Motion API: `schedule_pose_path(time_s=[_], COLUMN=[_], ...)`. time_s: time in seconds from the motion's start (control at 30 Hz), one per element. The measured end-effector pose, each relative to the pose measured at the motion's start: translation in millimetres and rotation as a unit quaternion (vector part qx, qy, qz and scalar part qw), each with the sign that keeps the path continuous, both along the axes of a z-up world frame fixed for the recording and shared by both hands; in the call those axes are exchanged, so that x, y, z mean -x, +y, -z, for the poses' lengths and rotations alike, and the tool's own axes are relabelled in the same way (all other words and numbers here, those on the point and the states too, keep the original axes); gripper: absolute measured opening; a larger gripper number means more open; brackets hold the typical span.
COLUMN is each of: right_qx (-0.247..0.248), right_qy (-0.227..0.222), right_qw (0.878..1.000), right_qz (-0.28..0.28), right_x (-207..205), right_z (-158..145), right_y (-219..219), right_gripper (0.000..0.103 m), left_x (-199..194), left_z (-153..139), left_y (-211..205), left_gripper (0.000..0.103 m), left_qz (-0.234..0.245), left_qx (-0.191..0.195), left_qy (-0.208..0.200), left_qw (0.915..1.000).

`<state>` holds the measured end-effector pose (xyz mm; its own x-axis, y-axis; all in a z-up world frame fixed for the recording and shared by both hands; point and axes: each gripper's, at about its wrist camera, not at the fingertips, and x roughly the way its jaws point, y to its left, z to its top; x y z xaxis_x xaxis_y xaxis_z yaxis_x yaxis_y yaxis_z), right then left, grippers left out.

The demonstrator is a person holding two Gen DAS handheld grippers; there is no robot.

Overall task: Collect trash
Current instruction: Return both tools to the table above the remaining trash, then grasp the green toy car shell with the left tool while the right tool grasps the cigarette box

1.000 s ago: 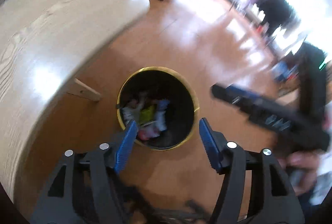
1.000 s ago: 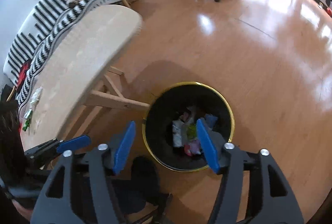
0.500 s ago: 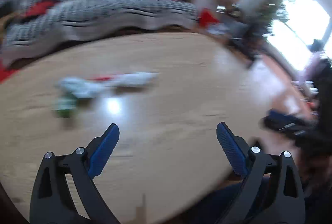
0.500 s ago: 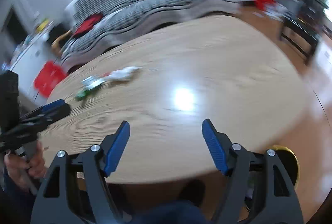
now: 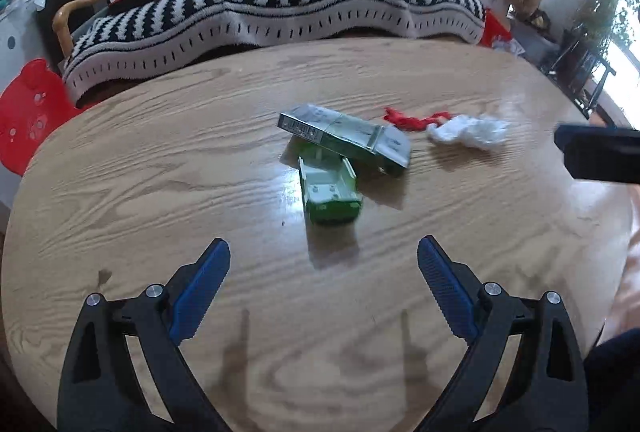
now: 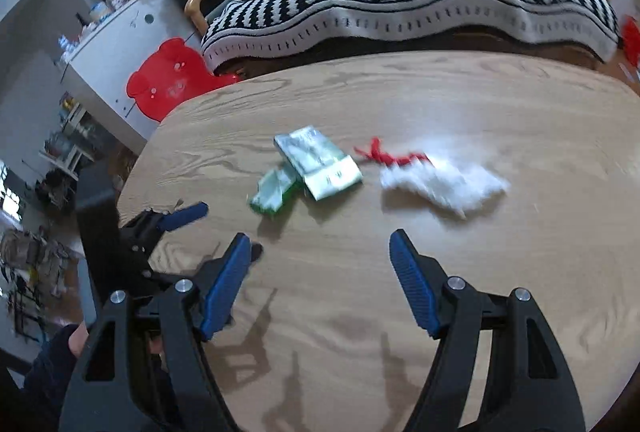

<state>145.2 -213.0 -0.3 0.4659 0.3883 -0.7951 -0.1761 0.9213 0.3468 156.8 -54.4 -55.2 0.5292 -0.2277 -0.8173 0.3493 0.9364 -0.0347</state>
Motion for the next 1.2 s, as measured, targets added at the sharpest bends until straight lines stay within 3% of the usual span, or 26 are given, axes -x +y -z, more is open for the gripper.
schedule_pose_path(time_s=[0.2, 0.3, 0.33, 0.4, 0.5, 0.63, 0.9, 0.97, 1.03, 1.2], right_qx=[0.017, 0.026, 0.028, 0.038, 0.050, 0.068, 0.178, 0.184, 0.181, 0.177], right_qy=[0.014, 0.025, 0.027, 0.030, 0.034, 0.028, 0.004, 0.007, 0.013, -0.003], right_qw=[1.000, 0.999, 0.998, 0.997, 0.996, 0.992, 0.976, 0.976, 0.976, 0.978], right_qz=[-0.022, -0.040, -0.045, -0.057, -0.072, -0.098, -0.122, -0.117, -0.117, -0.110], right_x=[-53, -74, -78, -90, -103, -111, -114, -117, -116, -94], right_z=[24, 37, 41, 50, 59, 66, 88, 94, 99, 93], right_y=[12, 19, 24, 34, 46, 65, 101, 100, 99, 94], right_gripper=[0.070, 0.070, 0.070, 0.070, 0.070, 0.070, 0.070, 0.069, 0.059, 0.058], left_x=[-33, -42, -42, -42, -41, -33, -29, -29, -27, -22], left_z=[23, 32, 31, 28, 23, 18, 17, 16, 15, 9], left_y=[-7, -7, -7, -3, 12, 25, 53, 56, 57, 57], left_gripper=[0.088, 0.071, 0.052, 0.033, 0.033, 0.033, 0.033, 0.033, 0.033, 0.033], left_qz=[0.002, 0.003, 0.002, 0.004, -0.009, -0.003, -0.023, -0.028, -0.028, -0.030], left_qx=[-0.004, 0.003, -0.002, -0.007, 0.010, -0.015, -0.014, -0.007, -0.009, -0.007], left_qy=[0.006, 0.018, 0.010, 0.010, 0.023, 0.010, 0.017, 0.020, 0.019, 0.016], left_qw=[1.0000, 0.9998, 1.0000, 0.9999, 0.9996, 0.9998, 0.9995, 0.9994, 0.9994, 0.9994])
